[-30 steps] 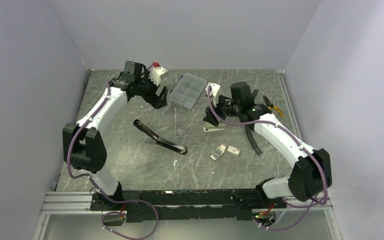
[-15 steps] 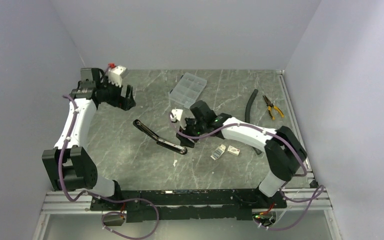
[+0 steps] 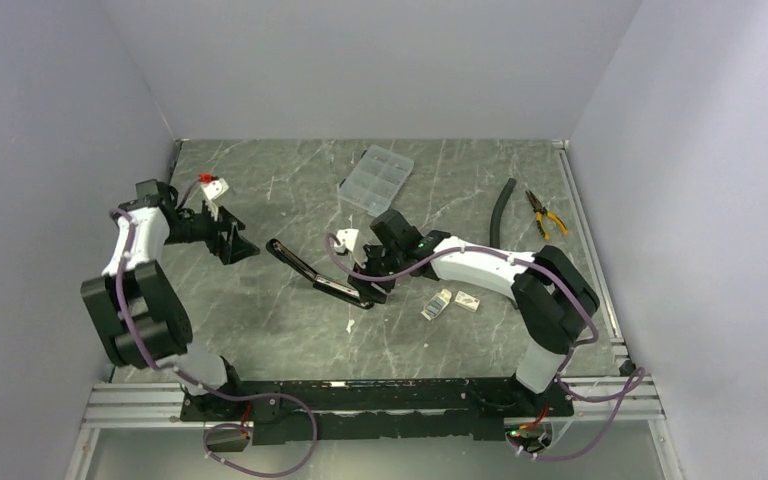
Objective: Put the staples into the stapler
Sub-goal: Close the stapler at the center of the board.
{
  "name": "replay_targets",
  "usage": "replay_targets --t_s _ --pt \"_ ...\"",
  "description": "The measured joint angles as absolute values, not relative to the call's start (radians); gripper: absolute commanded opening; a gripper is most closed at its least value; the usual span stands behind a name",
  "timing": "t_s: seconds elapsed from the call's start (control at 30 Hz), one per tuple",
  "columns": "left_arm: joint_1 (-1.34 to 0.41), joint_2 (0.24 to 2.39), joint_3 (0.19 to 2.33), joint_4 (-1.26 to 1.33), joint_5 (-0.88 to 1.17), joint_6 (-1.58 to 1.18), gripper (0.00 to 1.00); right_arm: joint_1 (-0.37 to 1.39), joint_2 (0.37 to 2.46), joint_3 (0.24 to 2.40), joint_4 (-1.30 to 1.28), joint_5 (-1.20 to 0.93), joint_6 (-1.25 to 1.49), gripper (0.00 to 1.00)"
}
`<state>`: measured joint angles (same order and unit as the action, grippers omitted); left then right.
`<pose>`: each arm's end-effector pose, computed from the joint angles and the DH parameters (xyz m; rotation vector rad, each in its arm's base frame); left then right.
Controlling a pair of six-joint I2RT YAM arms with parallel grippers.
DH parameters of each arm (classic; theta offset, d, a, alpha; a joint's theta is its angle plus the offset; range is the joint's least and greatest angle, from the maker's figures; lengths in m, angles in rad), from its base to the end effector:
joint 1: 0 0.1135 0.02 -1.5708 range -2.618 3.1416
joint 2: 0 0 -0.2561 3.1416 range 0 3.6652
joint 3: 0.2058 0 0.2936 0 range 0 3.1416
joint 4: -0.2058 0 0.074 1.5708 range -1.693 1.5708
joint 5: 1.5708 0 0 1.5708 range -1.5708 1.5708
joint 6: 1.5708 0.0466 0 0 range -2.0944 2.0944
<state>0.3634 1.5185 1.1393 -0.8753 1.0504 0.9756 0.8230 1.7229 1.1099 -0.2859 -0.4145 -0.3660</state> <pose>0.3191 0.0781 0.2262 0.8363 1.9878 -0.7632 0.2589 0.3068 0.1591 -1.5458 1.9600 0.7068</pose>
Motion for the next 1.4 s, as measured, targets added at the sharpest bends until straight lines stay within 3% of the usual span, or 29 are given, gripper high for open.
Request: replay_targets --t_s 0.2,0.33,0.83,1.2,1.4 --pt "0.373 1.741 1.218 -1.089 1.118 1.390 0.97 0.813 1.716 1.079 -0.289 -0.419 -0.373 0.57" --pt "0.373 1.754 1.218 -1.103 1.115 1.454 0.97 0.802 1.717 1.085 -0.287 -0.421 -0.369 0.51" --pt "0.365 1.508 1.096 -0.832 1.038 1.292 0.97 0.781 1.841 1.222 -0.303 -0.451 -0.352 0.44" --pt "0.334 1.503 1.097 -0.765 0.993 1.213 0.97 0.790 1.866 1.224 -0.321 -0.454 -0.357 0.42" --pt "0.324 1.550 1.131 -0.827 0.995 1.309 0.97 0.795 1.866 1.224 -0.322 -0.451 -0.361 0.42"
